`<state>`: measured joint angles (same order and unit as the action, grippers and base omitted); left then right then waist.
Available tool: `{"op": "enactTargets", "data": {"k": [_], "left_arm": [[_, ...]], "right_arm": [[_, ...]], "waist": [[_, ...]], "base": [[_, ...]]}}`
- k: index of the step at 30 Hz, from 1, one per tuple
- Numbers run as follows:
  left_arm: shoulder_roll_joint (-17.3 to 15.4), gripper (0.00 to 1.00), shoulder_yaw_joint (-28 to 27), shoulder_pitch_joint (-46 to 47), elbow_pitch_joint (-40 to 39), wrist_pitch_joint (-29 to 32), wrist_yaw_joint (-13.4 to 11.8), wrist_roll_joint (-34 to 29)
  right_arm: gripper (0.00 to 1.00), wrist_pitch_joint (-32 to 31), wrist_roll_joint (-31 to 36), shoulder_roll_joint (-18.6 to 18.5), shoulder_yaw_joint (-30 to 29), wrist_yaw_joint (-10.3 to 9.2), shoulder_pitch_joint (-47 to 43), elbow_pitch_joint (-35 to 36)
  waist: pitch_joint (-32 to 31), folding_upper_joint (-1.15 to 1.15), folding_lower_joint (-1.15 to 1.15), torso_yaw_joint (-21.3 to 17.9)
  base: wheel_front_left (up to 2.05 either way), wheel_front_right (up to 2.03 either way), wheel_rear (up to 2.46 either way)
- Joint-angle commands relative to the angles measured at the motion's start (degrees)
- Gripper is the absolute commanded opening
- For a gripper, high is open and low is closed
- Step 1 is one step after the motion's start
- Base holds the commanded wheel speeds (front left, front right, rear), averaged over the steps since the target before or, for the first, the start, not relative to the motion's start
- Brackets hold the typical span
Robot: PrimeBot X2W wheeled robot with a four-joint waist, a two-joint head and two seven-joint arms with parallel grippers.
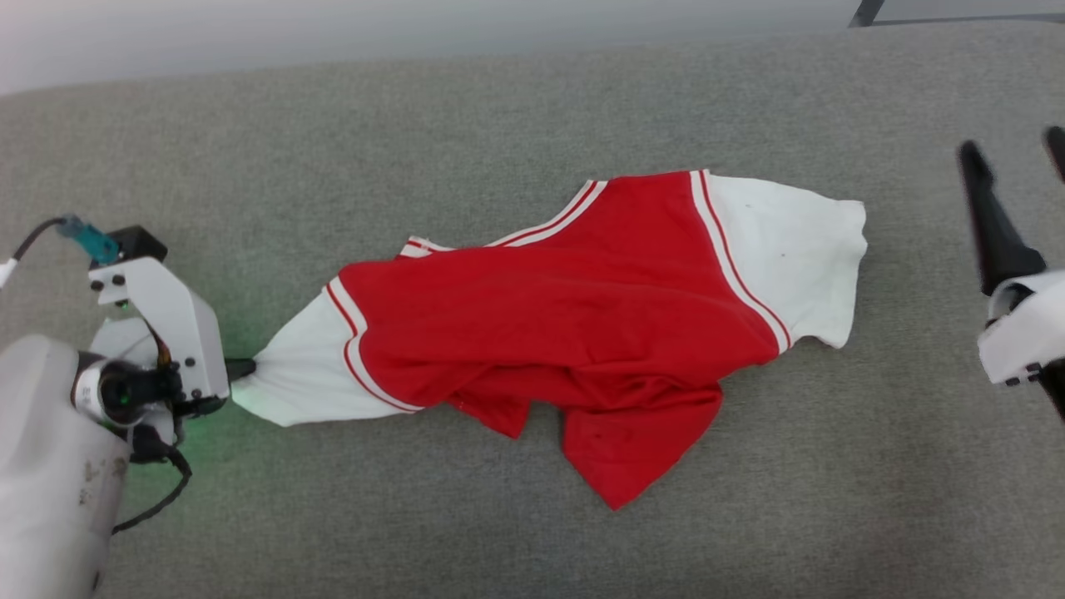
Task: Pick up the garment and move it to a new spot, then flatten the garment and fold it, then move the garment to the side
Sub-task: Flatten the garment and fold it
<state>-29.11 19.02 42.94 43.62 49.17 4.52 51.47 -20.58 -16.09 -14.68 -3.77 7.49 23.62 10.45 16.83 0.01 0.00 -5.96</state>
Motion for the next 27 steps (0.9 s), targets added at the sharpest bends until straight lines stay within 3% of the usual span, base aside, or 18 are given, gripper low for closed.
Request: {"op": "enactTargets", "data": {"k": [1, 13, 20, 27], "left_arm": [[4.0, 0.0, 2.6, -4.0, 1.8, 2.3, -0.1, 0.7], [5.5, 0.0, 3.2, -0.4, -3.2, 2.1, -0.4, 0.2], [6.6, 0.0, 3.9, 1.5, -4.8, 1.7, -0.8, -0.2], [7.7, 0.0, 4.6, 3.2, -4.8, 1.2, -0.5, -0.4]], "right_arm": [[1.0, -1.7, -0.9, -1.0, 0.8, -0.01, 1.7, -0.6], [1.0, -21.5, -9.7, -7.4, 6.0, -0.03, 15.1, -18.4], [1.0, -26.5, -10.5, -9.6, 7.5, -0.02, 21.6, -29.4], [1.0, -32.1, -11.7, -9.6, 9.4, -0.02, 25.7, -38.9]], "waist": [[0.6, -0.01, 0.0, 0.5], [4.4, -0.01, 0.0, 3.1], [6.7, -0.01, 0.0, 5.3], [8.3, -0.01, 0.0, 6.8]], "base": [[0.0, 0.0, 0.0], [0.0, 0.0, 0.0], [0.0, 0.0, 0.0], [0.0, 0.0, 0.0]]}}
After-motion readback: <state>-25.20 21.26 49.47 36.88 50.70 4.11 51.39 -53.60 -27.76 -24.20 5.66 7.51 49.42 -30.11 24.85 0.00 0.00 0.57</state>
